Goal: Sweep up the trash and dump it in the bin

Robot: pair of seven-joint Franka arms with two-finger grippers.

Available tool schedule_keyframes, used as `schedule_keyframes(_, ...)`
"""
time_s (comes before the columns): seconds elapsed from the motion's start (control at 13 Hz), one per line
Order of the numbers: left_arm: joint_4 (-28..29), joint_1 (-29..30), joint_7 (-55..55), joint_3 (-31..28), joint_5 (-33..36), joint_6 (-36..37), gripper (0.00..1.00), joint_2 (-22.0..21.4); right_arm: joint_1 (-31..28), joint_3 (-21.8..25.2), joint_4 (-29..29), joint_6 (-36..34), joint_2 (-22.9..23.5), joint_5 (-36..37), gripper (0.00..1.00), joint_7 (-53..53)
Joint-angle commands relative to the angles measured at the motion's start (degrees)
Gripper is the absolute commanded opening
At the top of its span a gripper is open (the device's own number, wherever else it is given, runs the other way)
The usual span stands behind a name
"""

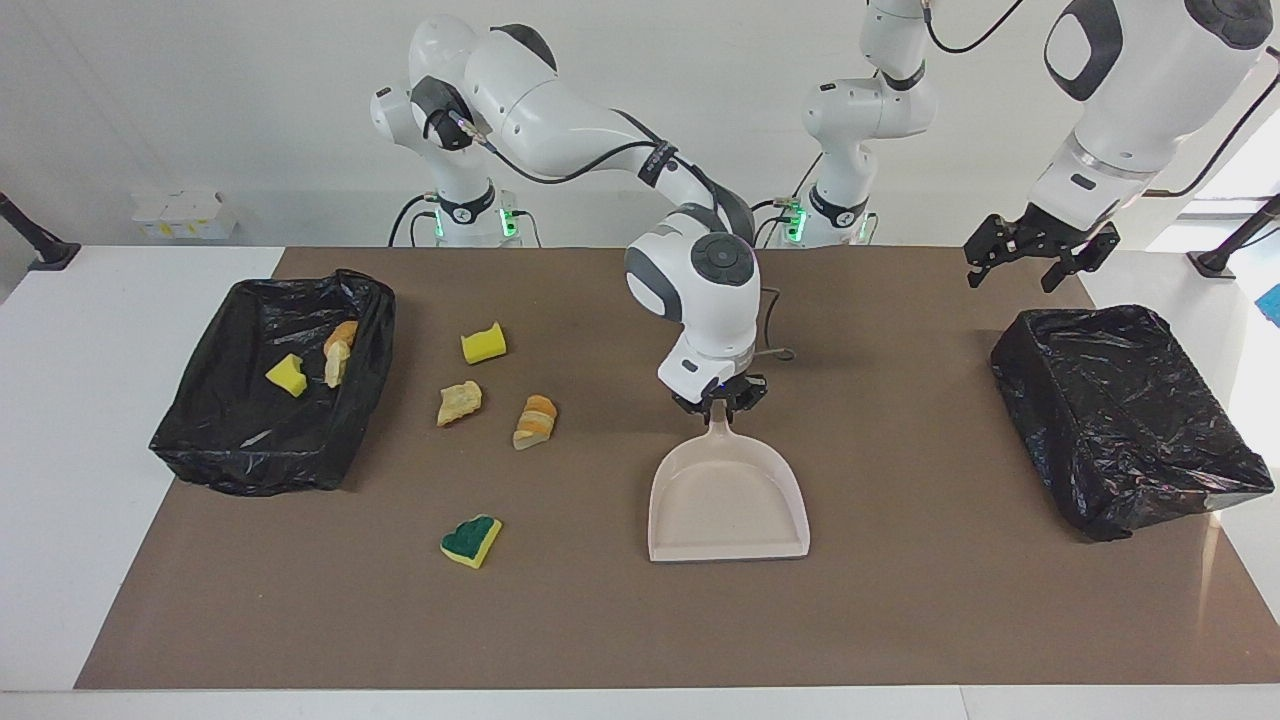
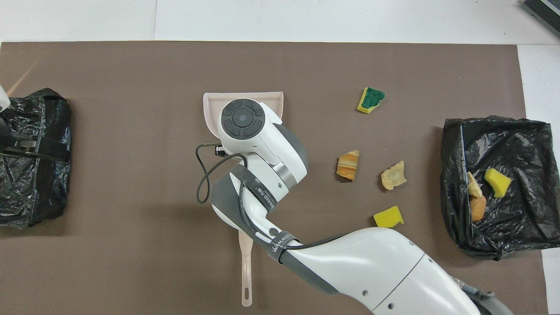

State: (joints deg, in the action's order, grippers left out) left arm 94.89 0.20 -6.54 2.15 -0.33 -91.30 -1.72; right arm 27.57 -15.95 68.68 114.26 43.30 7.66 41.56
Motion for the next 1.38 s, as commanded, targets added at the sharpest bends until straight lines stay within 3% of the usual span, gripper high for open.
schedule_keyframes(0.0,2.14,0.24,-0.76,-0.04,0.33,-1.25,1.0,-1.7,0.12,-0.31,-1.27,0.87,1.35,-1.6,0.0,-2.01)
schedule_keyframes(0.08,2.14,0.24,-0.76,-0.04,0.33,-1.34,1.0,-1.7,0.12,-0.31,-1.27,0.78,1.26,-1.69,0.09,-2.01)
schedule_keyframes(0.23,2.14,0.24,-0.76,-0.04,0.33,-1.25,1.0,-1.7,0.03,-0.31,-1.27,0.26,1.26,-1.6,0.41,-2.01)
schedule_keyframes(0.38,2.14,0.24,-0.84,-0.04,0.33,-1.25,1.0,-1.7,-0.58,-0.31,-1.27,0.17,0.65,-1.6,0.48,-2.01)
schedule_keyframes(0.46,2.14,0.24,-0.85,-0.04,0.33,-1.34,1.0,-1.7,-0.84,-0.31,-1.36,0.17,0.3,-1.6,0.57,-1.84)
schedule_keyframes(0.69,1.97,-0.2,-0.93,0.05,0.5,-1.51,1.0,-1.09,-0.67,-0.31,-0.4,-0.44,-3.64,-3.26,0.65,-0.7)
schedule_keyframes(0.92,1.27,-0.64,-0.85,0.05,0.33,-1.87,1.0,0.05,0.21,-0.4,6.27,-1.67,-9.97,-5.55,0.75,3.68)
schedule_keyframes(1.23,1.17,-1.43,-0.76,0.75,-0.2,-4.05,1.0,1.9,2.22,-1.72,16.36,-6.95,-18.93,-6.17,0.99,5.1)
schedule_keyframes(1.31,1.18,-2.3,-0.67,0.75,-0.37,-4.59,1.0,2.77,3.01,-1.81,19.44,-7.12,-20.87,-7.04,0.99,5.98)
